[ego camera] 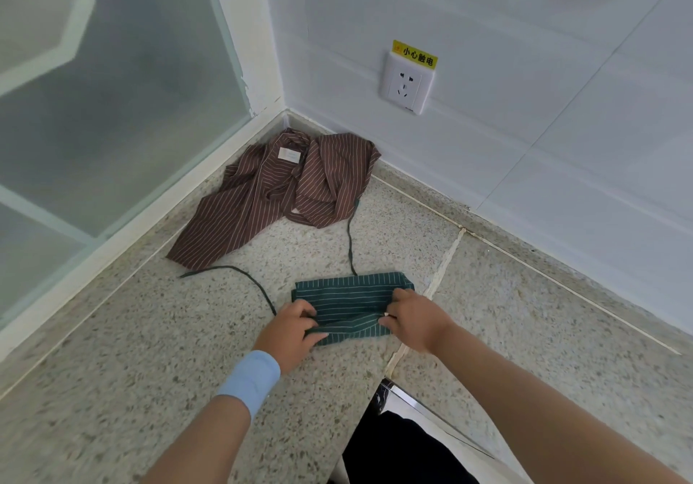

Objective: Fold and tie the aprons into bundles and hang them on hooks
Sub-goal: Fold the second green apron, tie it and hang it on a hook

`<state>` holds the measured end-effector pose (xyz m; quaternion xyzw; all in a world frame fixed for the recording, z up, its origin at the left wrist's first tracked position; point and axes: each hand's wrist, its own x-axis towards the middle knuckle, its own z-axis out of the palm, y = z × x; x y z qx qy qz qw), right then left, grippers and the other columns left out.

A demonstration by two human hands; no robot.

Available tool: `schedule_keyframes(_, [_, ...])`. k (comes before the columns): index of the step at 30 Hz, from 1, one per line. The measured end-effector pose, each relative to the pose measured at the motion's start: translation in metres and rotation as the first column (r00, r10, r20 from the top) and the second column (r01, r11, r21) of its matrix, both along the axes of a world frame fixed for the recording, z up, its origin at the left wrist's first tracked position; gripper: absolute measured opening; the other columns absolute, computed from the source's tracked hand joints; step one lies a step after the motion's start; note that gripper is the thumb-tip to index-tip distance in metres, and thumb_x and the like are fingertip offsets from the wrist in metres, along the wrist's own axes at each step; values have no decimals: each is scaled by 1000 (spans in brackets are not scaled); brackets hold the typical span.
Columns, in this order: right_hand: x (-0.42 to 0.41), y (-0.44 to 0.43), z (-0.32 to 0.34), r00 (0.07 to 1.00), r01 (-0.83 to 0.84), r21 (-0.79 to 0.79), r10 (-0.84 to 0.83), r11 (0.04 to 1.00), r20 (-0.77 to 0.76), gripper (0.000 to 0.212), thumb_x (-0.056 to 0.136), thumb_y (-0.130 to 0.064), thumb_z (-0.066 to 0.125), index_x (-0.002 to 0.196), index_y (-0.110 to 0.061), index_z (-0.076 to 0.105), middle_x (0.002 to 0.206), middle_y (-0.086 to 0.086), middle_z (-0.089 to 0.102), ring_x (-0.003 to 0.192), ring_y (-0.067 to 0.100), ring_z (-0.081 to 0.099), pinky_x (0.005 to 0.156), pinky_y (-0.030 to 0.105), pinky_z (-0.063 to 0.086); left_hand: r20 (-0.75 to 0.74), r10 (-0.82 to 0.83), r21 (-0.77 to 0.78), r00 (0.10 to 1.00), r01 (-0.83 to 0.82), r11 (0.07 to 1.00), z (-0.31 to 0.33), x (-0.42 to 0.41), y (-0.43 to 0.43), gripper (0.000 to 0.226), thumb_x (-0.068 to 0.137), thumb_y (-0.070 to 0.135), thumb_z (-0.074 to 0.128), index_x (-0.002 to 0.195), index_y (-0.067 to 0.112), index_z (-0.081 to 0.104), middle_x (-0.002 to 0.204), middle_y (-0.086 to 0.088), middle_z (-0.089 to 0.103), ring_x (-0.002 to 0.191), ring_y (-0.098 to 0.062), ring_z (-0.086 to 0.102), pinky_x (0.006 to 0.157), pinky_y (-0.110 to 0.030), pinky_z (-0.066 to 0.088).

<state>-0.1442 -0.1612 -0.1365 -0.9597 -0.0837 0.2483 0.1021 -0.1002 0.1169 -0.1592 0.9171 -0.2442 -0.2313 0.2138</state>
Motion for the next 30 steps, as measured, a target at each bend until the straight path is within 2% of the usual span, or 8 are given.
schedule_keyframes(7, [20, 4, 4, 994, 92, -138, -100, 986, -52, 40, 102, -52, 41, 106, -16, 58, 95, 1, 65, 82, 20, 60, 70, 31, 48, 117, 89, 89, 989, -100, 991, 8, 16, -19, 32, 93, 33, 63, 121, 19, 61, 113, 2, 61, 95, -14, 57, 80, -28, 49])
schedule_keyframes(10, [21, 14, 7, 995, 91, -207, -79, 974, 63, 34, 97, -47, 54, 114, -17, 49, 100, 2, 61, 85, 22, 59, 73, 33, 47, 350, -77, 108, 934, 41, 993, 12, 4, -44, 50, 68, 2, 75, 114, 18, 63, 107, -2, 62, 93, -21, 59, 75, -34, 53])
schedule_keyframes(13, [23, 28, 9, 977, -3, -288, 64, 958, 203, 40, 82, -23, 73, 114, -17, 50, 111, 7, 54, 99, 26, 53, 85, 37, 45, 486, -347, 181, 802, 296, 938, -1, -17, -63, 36, 63, 5, 76, 98, 14, 70, 94, -2, 63, 81, -21, 58, 65, -32, 51])
schedule_keyframes(17, [14, 35, 0, 971, -151, -222, 186, 963, 147, 33, 87, -3, 58, 116, -13, 49, 111, 8, 51, 96, 25, 54, 75, 34, 47, 442, -320, 180, 838, 266, 947, -21, -22, -53, 41, 77, 20, 56, 114, 9, 70, 108, -6, 69, 93, -23, 64, 80, -37, 57])
schedule_keyframes(20, [2, 26, -7, 966, -133, -162, 164, 978, 200, 28, 90, -10, 40, 115, -14, 52, 110, 5, 54, 96, 24, 53, 82, 36, 48, 371, -314, 198, 874, 256, 946, -19, -22, -37, 52, 89, 34, 41, 129, 10, 63, 127, -5, 64, 115, -23, 60, 98, -41, 51])
schedule_keyframes(23, [-9, 18, -15, 965, -104, -94, 123, 990, 231, 33, 83, -26, 47, 114, -17, 52, 105, -1, 54, 90, 21, 52, 81, 36, 50, 333, -346, 164, 877, 308, 937, -20, -17, -22, 57, 92, 46, 44, 138, 15, 55, 138, -2, 55, 127, -22, 51, 106, -41, 45])
schedule_keyframes(26, [-8, 13, -14, 968, -99, -131, 126, 986, 216, 43, 80, -36, 62, 119, -20, 56, 109, -2, 54, 95, 19, 52, 85, 35, 49, 293, -288, 126, 912, 261, 957, -18, -6, -14, 66, 81, 58, 60, 139, 26, 53, 126, 0, 52, 117, -20, 45, 98, -42, 48])
schedule_keyframes(30, [6, 7, -6, 957, -136, -194, 180, 971, 229, 25, 89, -33, 59, 109, -19, 66, 106, 0, 59, 97, 22, 56, 86, 36, 47, 281, -322, 221, 904, 266, 938, -7, 7, -15, 63, 81, 60, 64, 138, 35, 53, 109, 6, 49, 98, -17, 47, 88, -34, 43])
